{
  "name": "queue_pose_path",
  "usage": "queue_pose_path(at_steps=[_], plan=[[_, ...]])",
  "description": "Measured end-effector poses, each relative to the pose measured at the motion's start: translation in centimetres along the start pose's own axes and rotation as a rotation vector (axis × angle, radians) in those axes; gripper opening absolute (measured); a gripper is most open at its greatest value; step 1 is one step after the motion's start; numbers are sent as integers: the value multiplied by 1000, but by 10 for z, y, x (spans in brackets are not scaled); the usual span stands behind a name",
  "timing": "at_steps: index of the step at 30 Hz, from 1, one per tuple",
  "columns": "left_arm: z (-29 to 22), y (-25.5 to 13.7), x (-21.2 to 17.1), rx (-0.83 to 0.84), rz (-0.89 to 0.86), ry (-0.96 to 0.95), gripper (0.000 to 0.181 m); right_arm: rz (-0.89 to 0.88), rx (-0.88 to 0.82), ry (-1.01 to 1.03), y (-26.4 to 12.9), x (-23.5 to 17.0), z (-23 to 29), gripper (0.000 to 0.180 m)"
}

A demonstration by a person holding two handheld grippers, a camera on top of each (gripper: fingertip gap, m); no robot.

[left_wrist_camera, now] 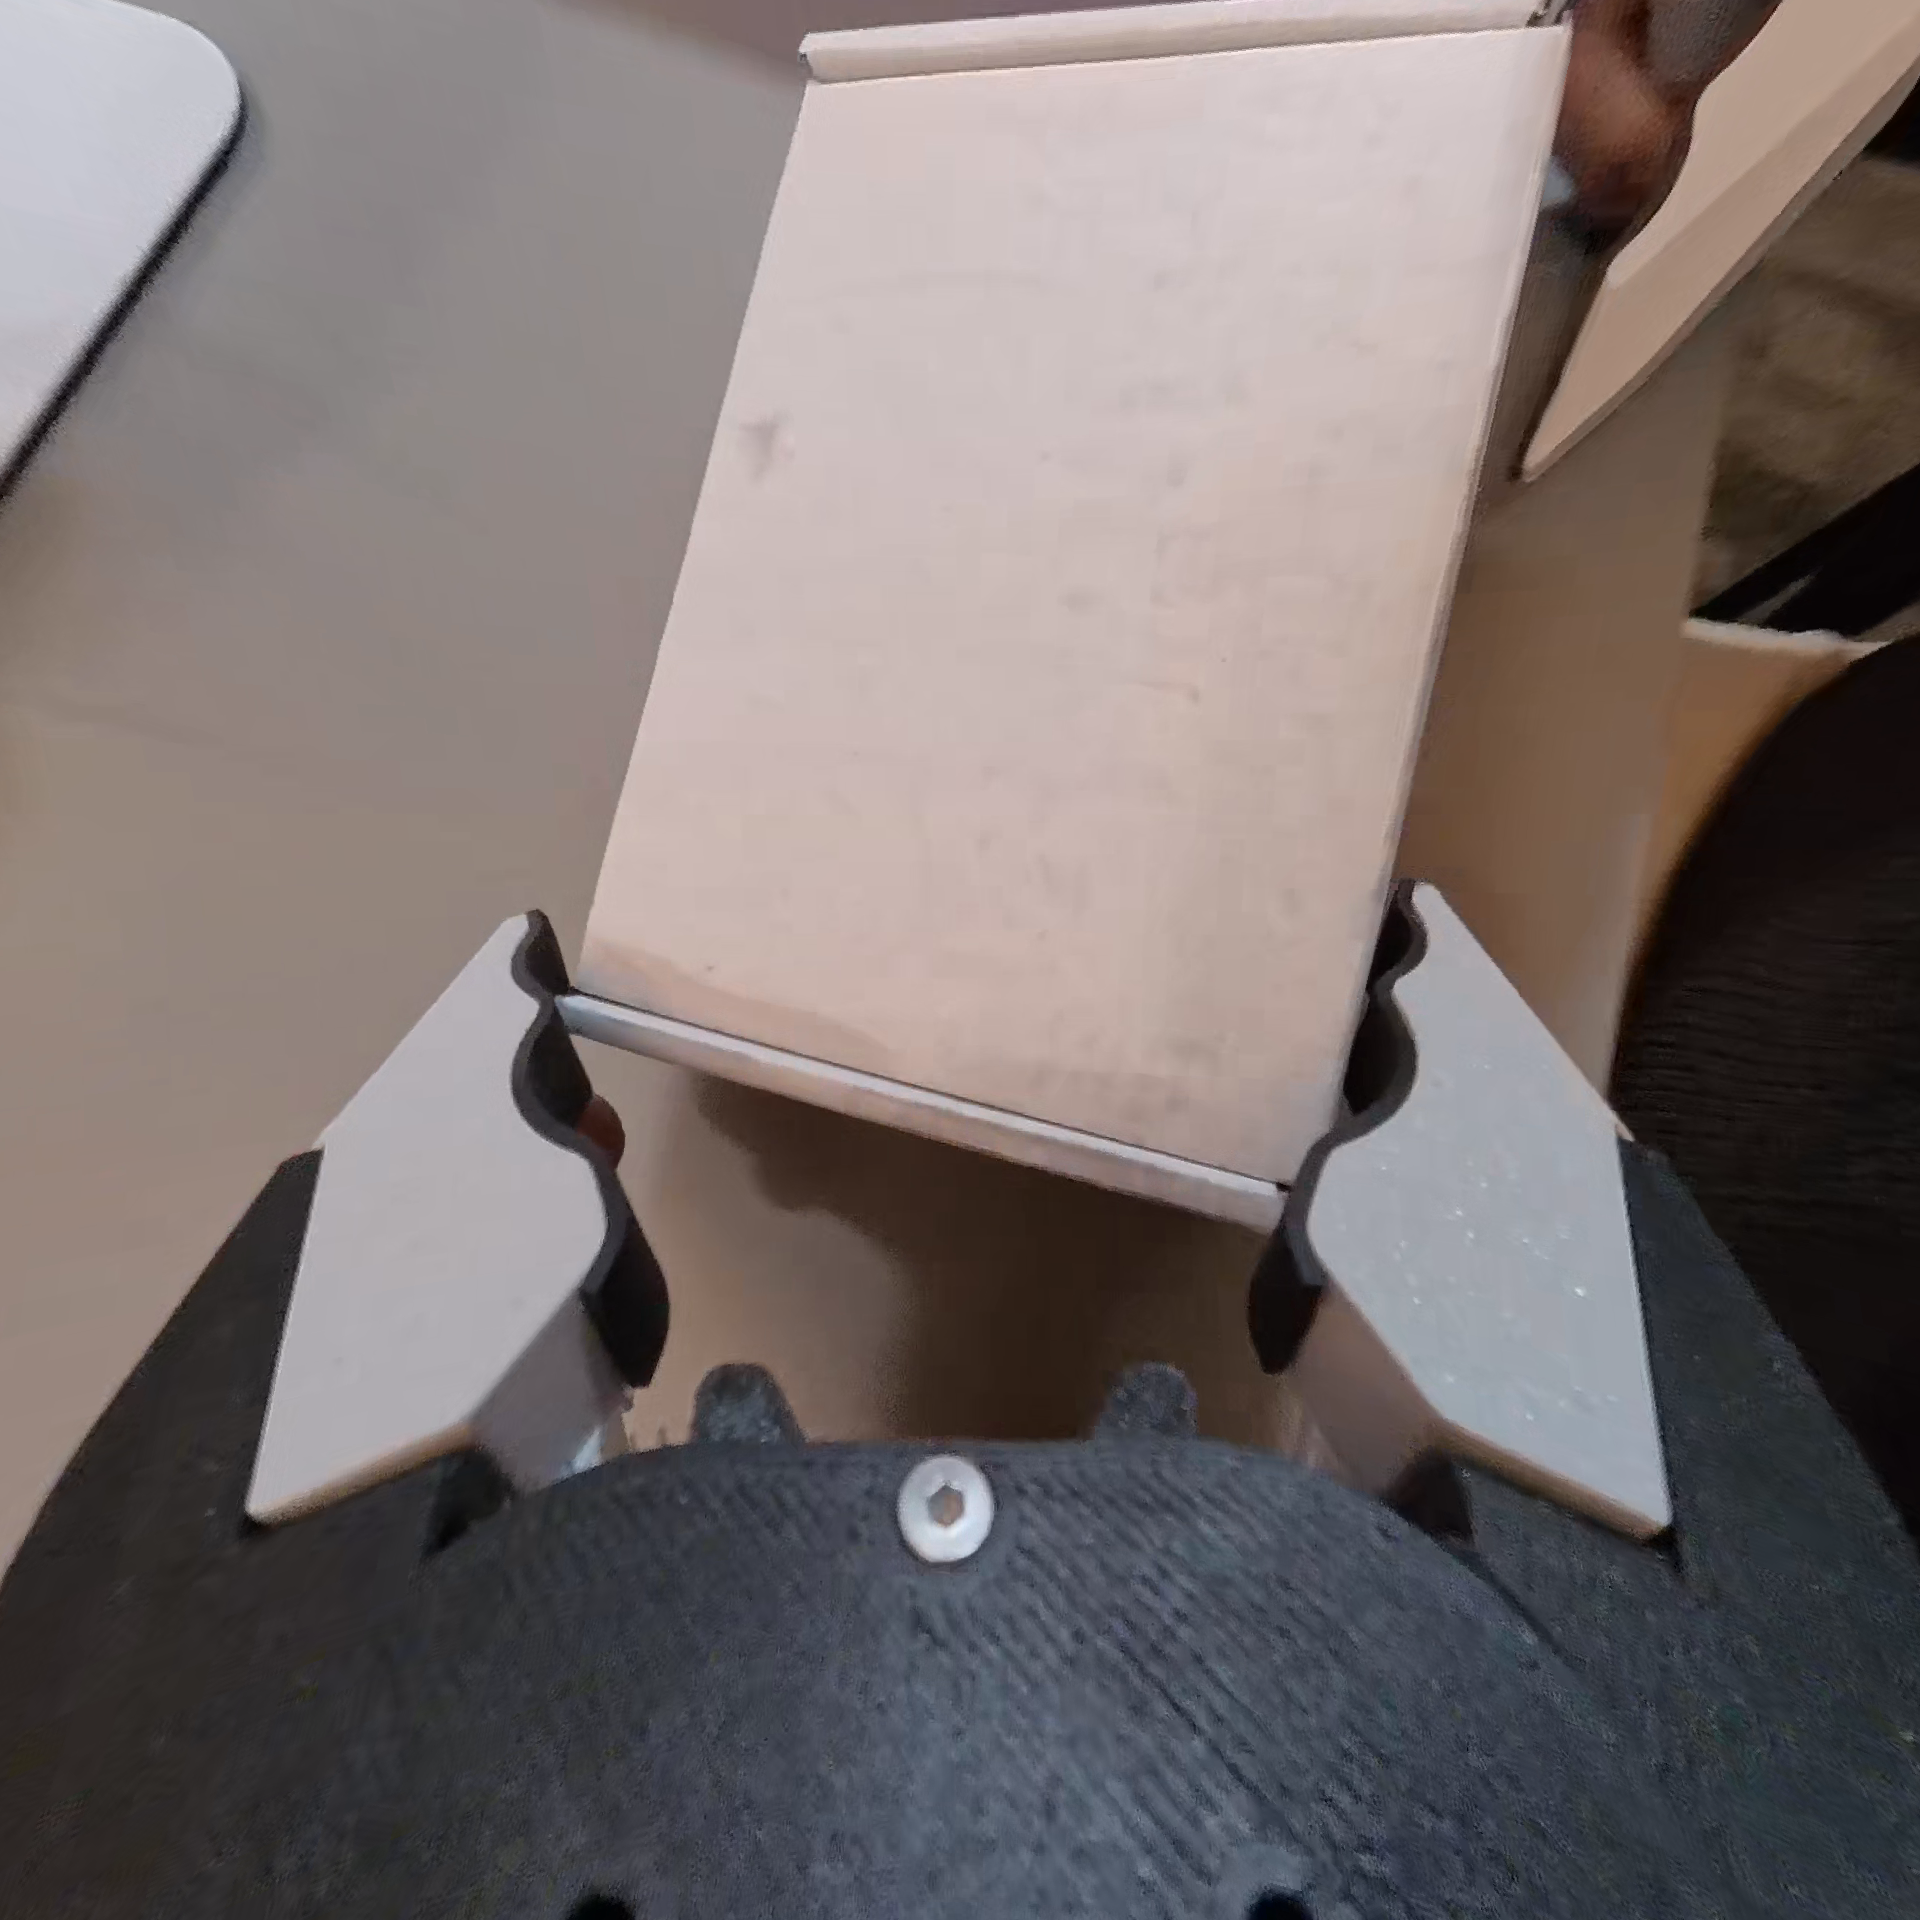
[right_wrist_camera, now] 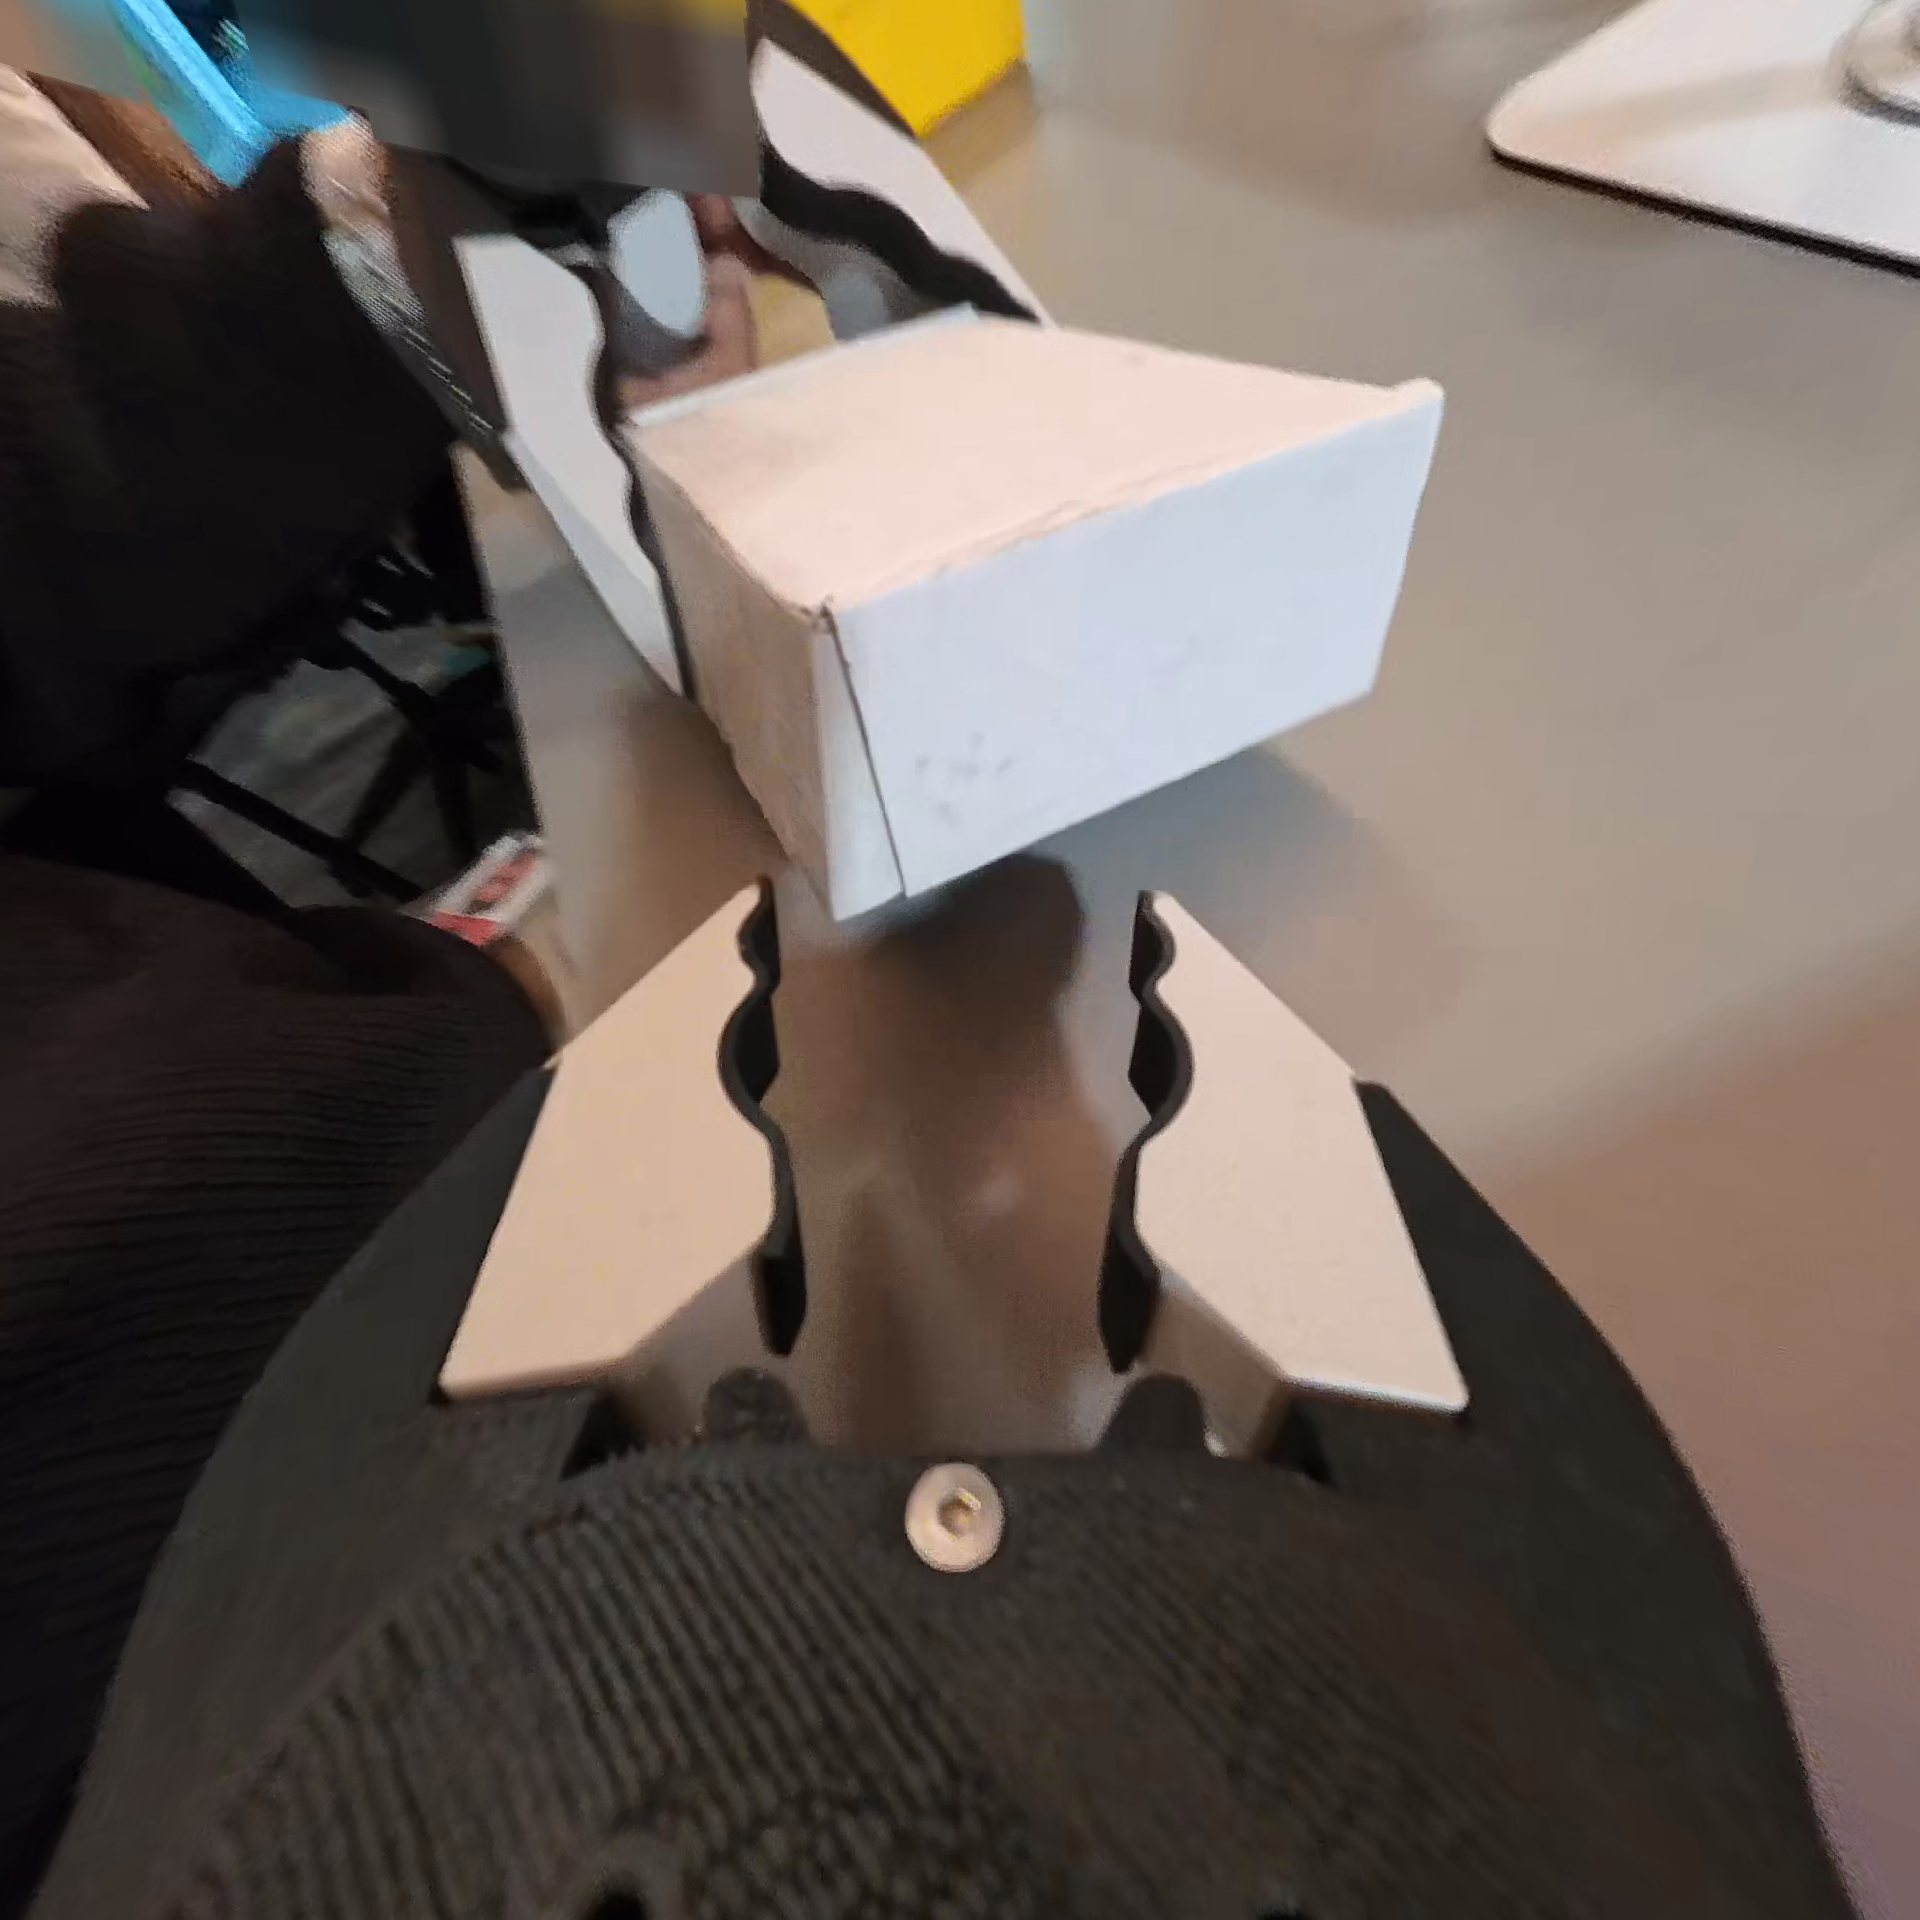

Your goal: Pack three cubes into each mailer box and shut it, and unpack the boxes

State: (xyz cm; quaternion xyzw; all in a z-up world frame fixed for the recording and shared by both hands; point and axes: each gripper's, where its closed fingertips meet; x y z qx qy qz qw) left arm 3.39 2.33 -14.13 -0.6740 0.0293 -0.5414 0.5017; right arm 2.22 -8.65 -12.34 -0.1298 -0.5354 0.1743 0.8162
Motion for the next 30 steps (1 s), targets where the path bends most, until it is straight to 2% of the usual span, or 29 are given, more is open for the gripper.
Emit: queue_pose_path(at_steps=[3, 5, 7, 17, 22, 25, 27, 30], plan=[[-6, -6, 0, -60, -9, -38, 148, -73, 158, 46, 1, 11, 22, 58], [-9, -8, -1, -77, -10, -39, 148, -94, 204, 71, 0, 14, 27, 49], [-10, -8, -1, -80, -9, -34, 148, -95, 206, 66, -1, 14, 28, 39], [-13, -8, -3, -75, -5, -11, 147, -45, 142, -53, -2, 15, 27, 27], [-14, -8, -4, -85, -13, -17, 146, -93, 185, -84, -5, 24, 38, 10], [-14, -8, -3, -87, -11, -23, 146, -93, 189, -103, -6, 24, 39, 7], [-14, -7, 0, -89, -19, -41, 146, -91, 167, -106, -8, 22, 35, 14], [-12, -8, 2, -99, -23, -78, 146, -128, 30, -170, -21, 33, 18, 66]])
Point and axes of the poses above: each gripper's, where its closed fingertips meet, y out along the fingers, x out of its top, z = x × y across the jaws, and after that the axes turned 12 degrees about x, right-handed
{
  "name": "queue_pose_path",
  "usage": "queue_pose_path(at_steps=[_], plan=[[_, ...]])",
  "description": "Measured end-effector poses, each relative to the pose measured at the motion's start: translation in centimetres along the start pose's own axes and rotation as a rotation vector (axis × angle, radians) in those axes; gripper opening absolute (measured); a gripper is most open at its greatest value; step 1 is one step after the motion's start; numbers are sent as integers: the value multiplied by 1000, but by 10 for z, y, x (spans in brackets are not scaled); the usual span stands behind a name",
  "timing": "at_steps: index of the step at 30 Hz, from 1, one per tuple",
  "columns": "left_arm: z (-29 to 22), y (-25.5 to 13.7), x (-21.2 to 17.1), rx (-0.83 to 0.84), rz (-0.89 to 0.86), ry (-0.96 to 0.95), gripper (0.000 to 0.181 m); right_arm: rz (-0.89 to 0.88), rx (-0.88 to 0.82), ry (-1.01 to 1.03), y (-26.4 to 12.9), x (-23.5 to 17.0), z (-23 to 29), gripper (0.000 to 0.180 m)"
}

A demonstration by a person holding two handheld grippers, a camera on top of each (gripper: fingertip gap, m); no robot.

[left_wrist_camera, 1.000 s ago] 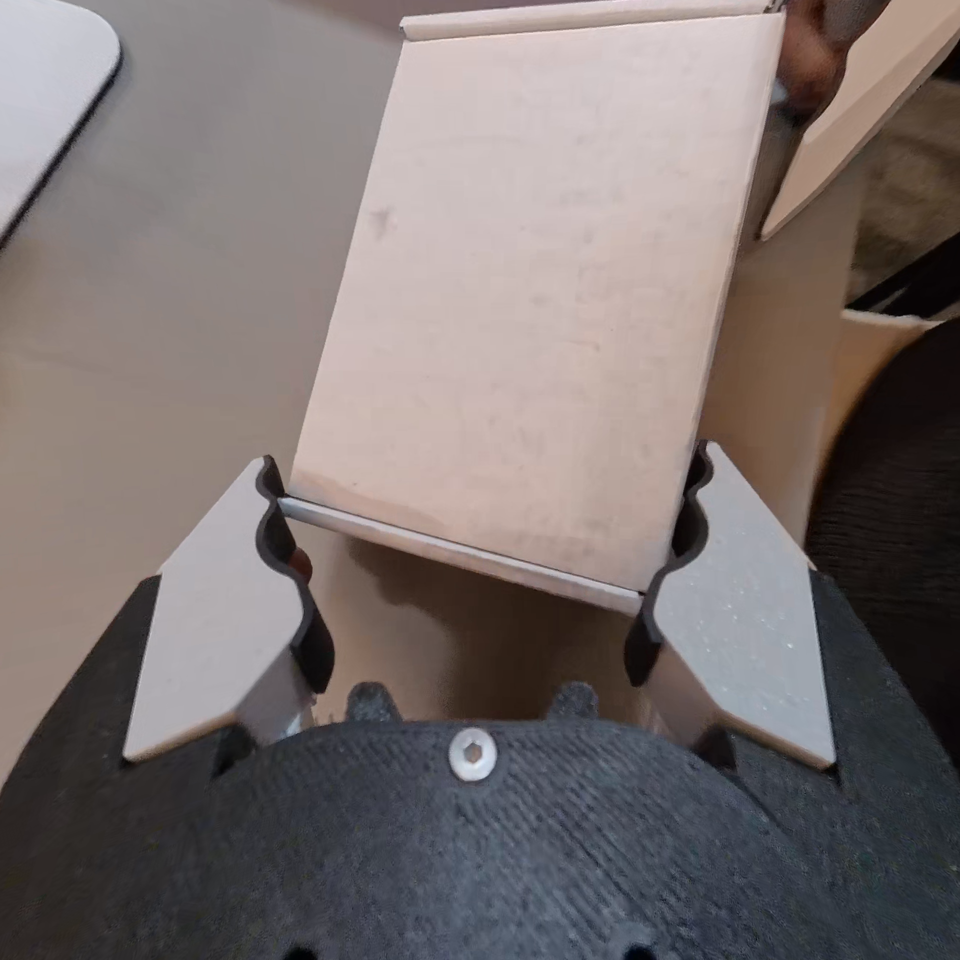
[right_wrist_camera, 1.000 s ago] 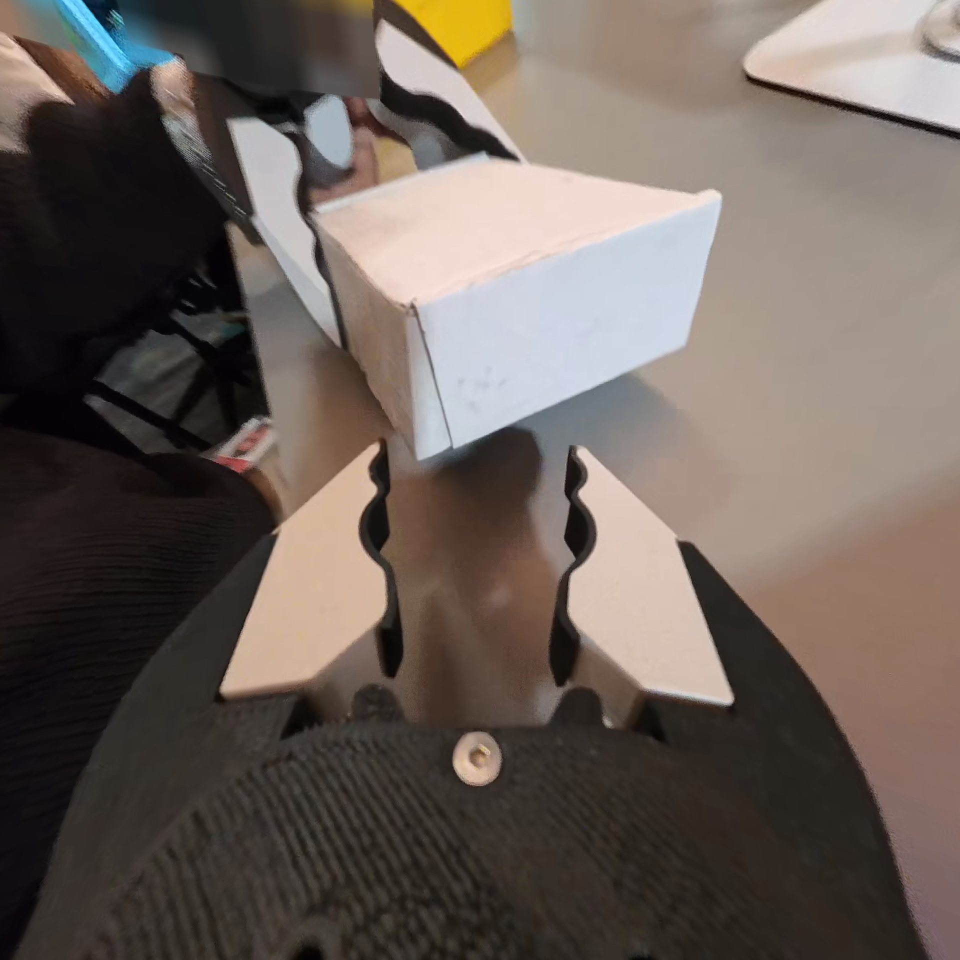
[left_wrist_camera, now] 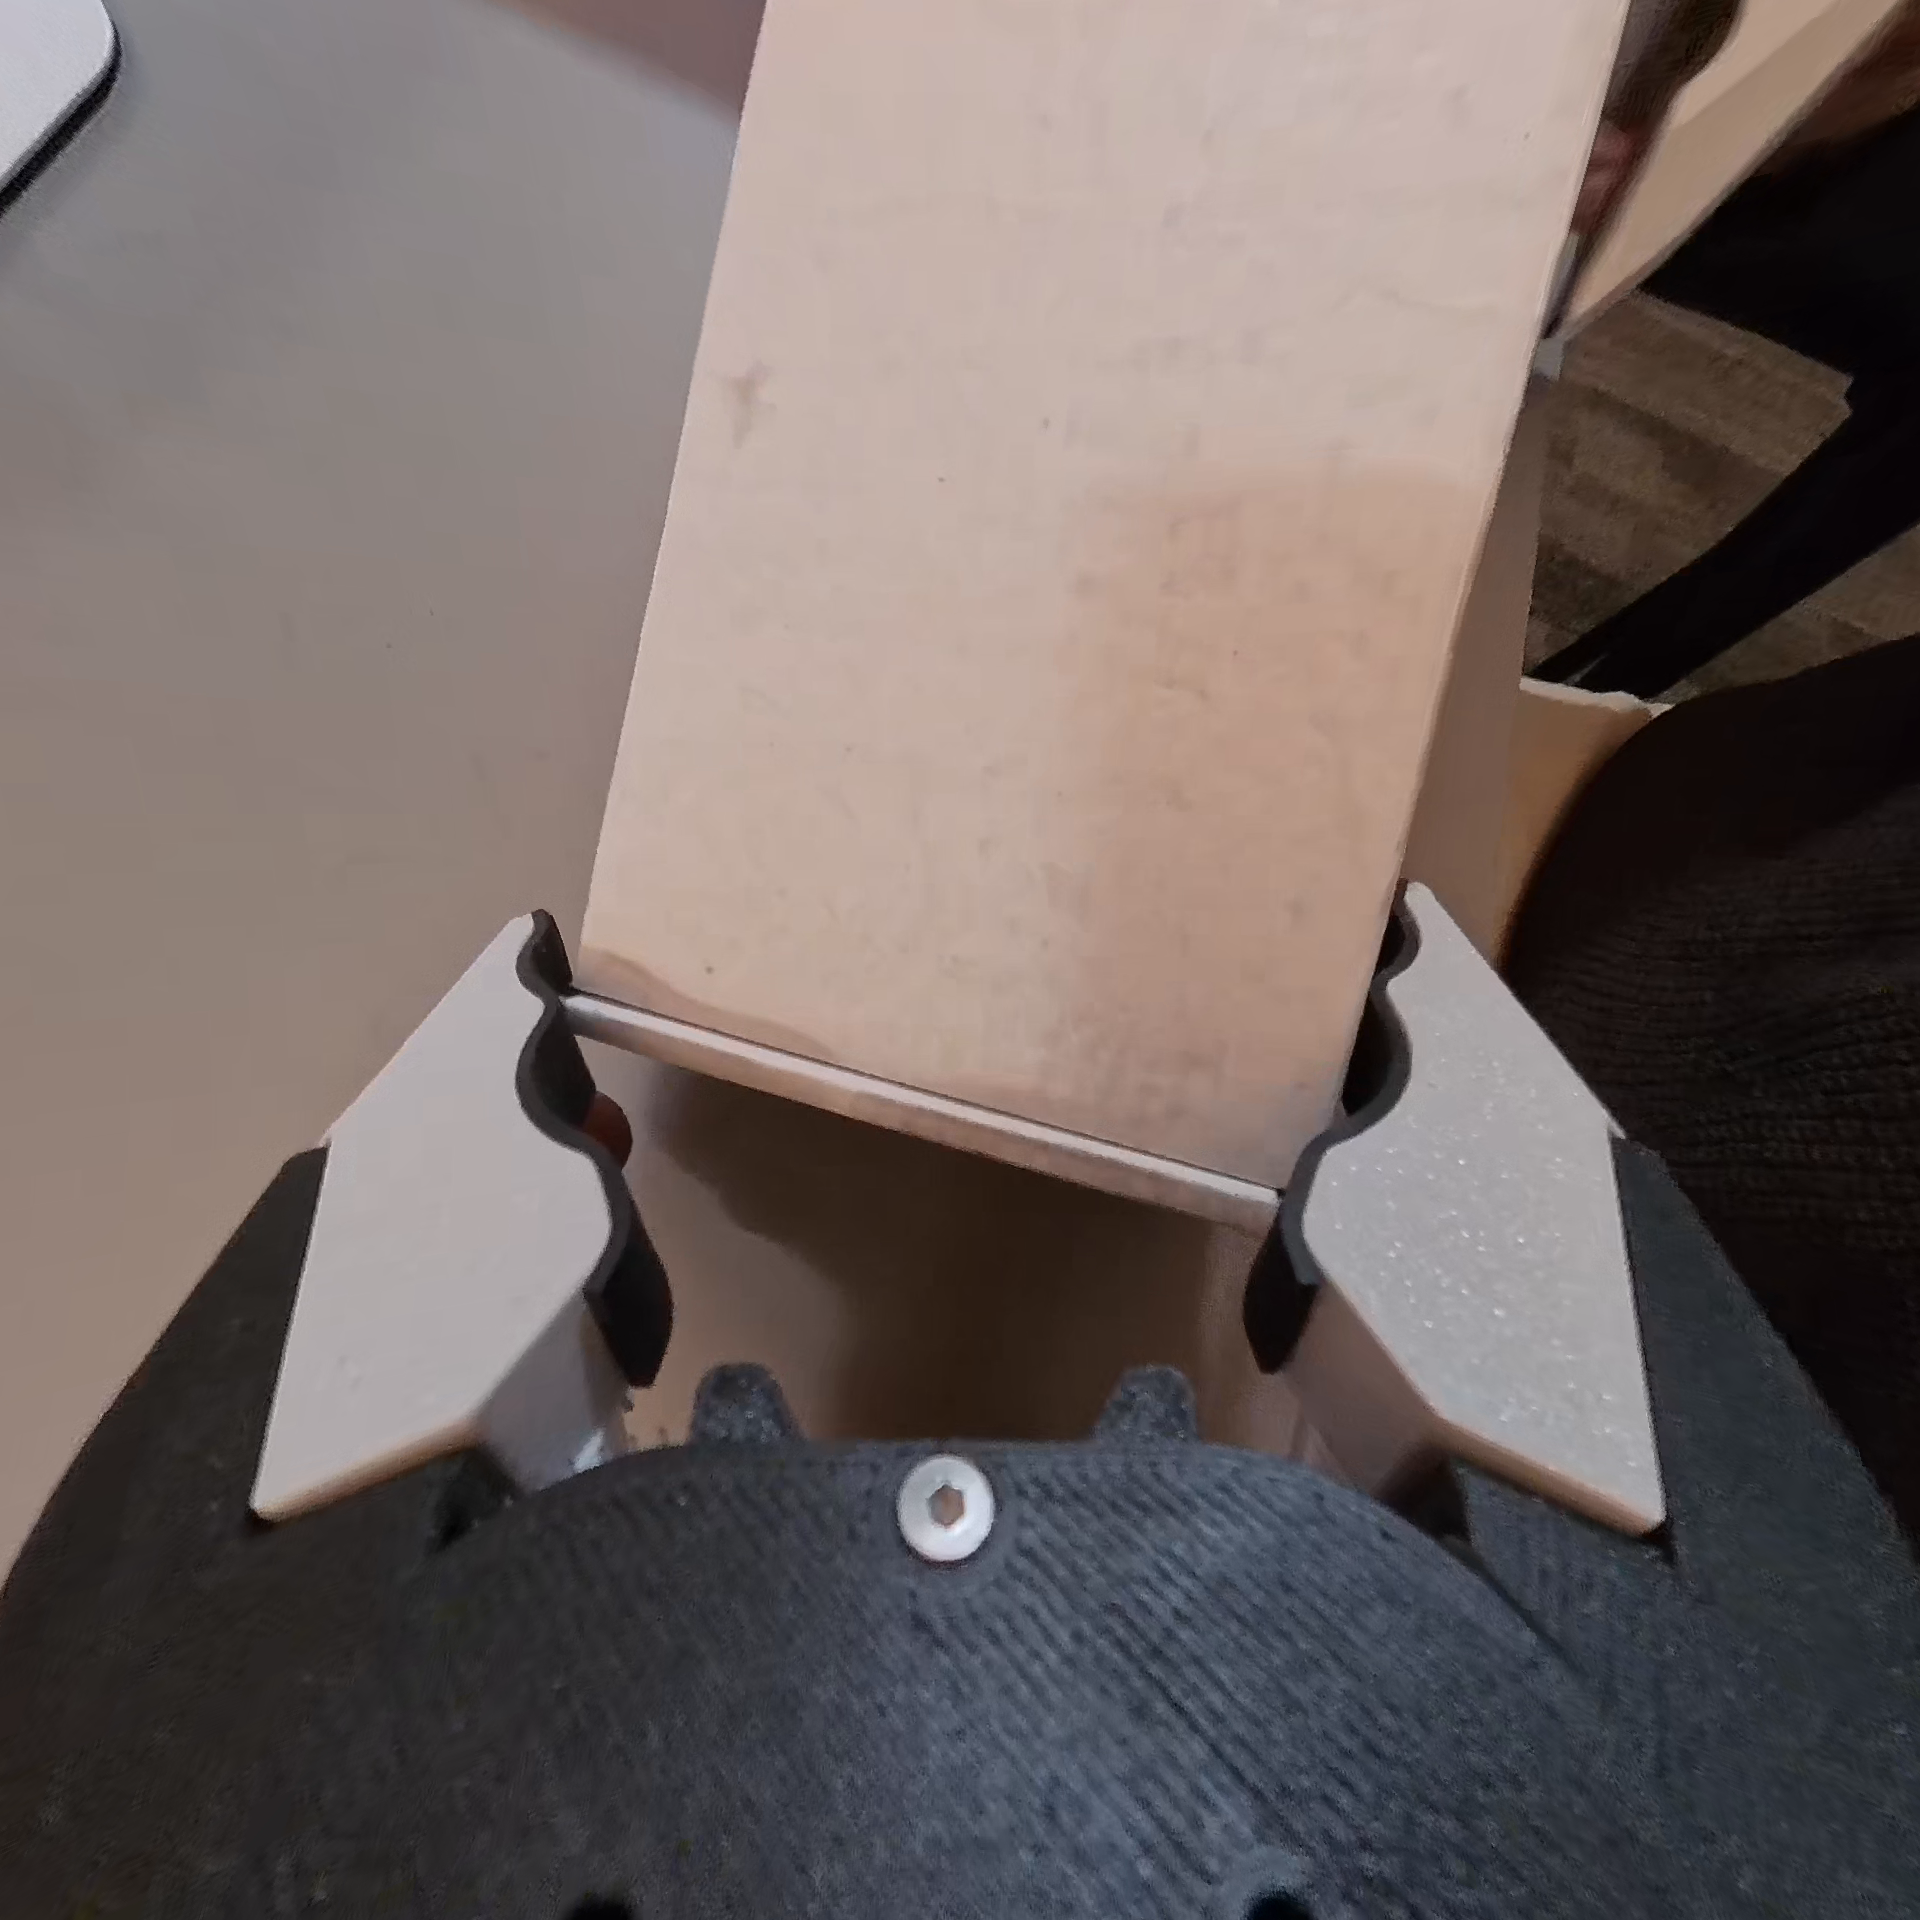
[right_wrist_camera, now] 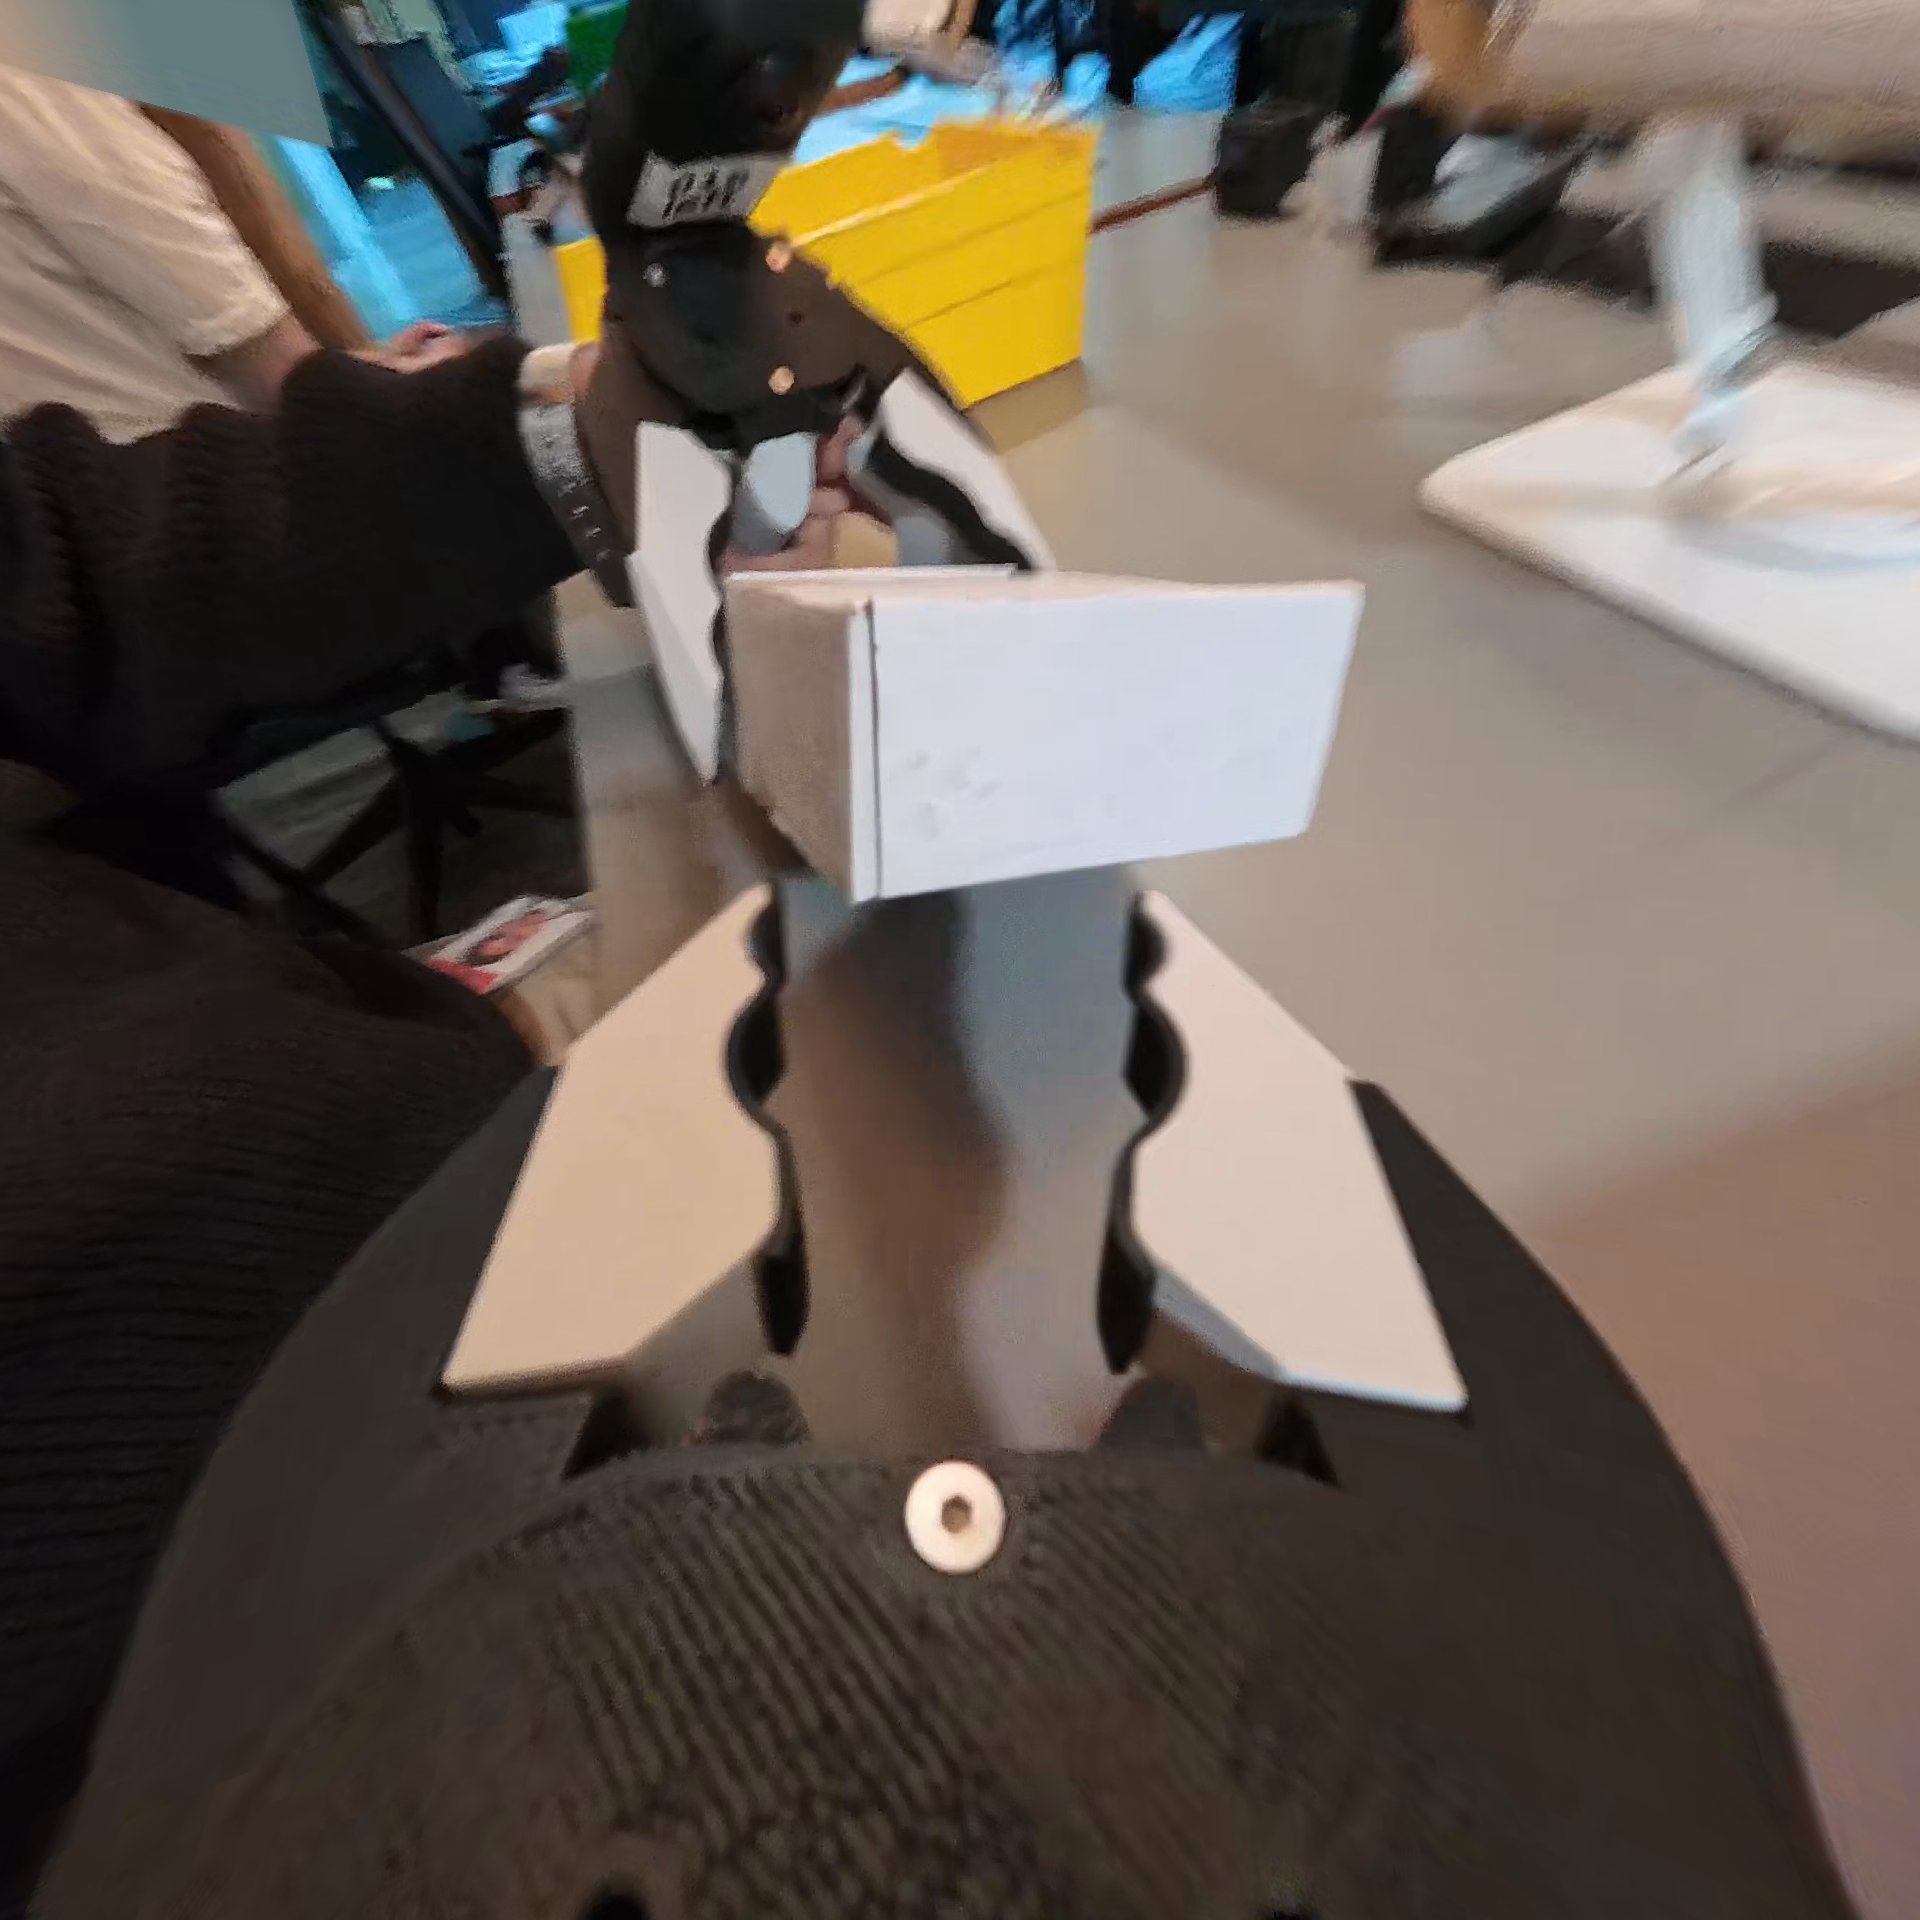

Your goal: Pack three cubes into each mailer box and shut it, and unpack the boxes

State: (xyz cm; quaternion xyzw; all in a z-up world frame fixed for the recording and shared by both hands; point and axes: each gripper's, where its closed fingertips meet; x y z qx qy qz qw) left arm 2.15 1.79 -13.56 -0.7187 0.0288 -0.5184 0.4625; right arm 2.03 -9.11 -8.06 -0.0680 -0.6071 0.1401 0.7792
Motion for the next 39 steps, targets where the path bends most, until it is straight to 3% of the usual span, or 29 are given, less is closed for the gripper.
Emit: queue_pose_path(at_steps=[1, 3, 4, 6, 9, 12, 13, 18, 20, 21, 24, 27, 33, 39], plan=[[0, 0, 1, -3, -2, -14, 146, -19, -71, -70, -6, 8, -5, 79], [1, 0, 3, -6, -3, -38, 146, -15, -221, -268, -15, 24, -7, 88], [1, 1, 5, -3, 0, -47, 146, 21, -284, -372, -15, 27, -5, 85], [1, 5, 9, 18, 6, -60, 146, 133, -391, -554, -9, 23, -1, 55], [-1, 14, 15, 77, 22, -35, 146, 297, -538, -818, 6, 15, 0, 57], [-3, 21, 14, 143, 66, -2, 146, 421, -571, -1012, 20, 1, 5, 58], [-3, 22, 15, 160, 72, -2, 146, 457, -555, -1044, 23, -6, 6, 69], [-15, 26, 20, 147, 89, -33, 146, 589, -586, -1047, 25, -20, -5, 88], [-31, 28, 24, 98, 93, -38, 146, 642, -624, -1077, 22, -23, -11, 82], [-38, 29, 26, 83, 94, -33, 146, 671, -640, -1100, 21, -24, -13, 70], [-34, 31, 36, 161, 26, 13, 147, 724, -641, -1073, 16, -29, -18, 68], [-18, 20, 56, 232, -120, -10, 148, 673, -651, -964, 8, -23, -22, 67], [-28, 10, 61, 59, -209, -132, 148, 482, -652, -781, -9, -8, -29, 67], [-37, 17, 62, 39, -256, -93, 150, 392, -588, -758, -3, -3, -21, 67]])
Point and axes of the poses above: each gripper's, where its closed fingertips meet, y out along the fingers, x out of its top, z = x × y across the jaws, and after that the axes turned 12 degrees about x, right-handed
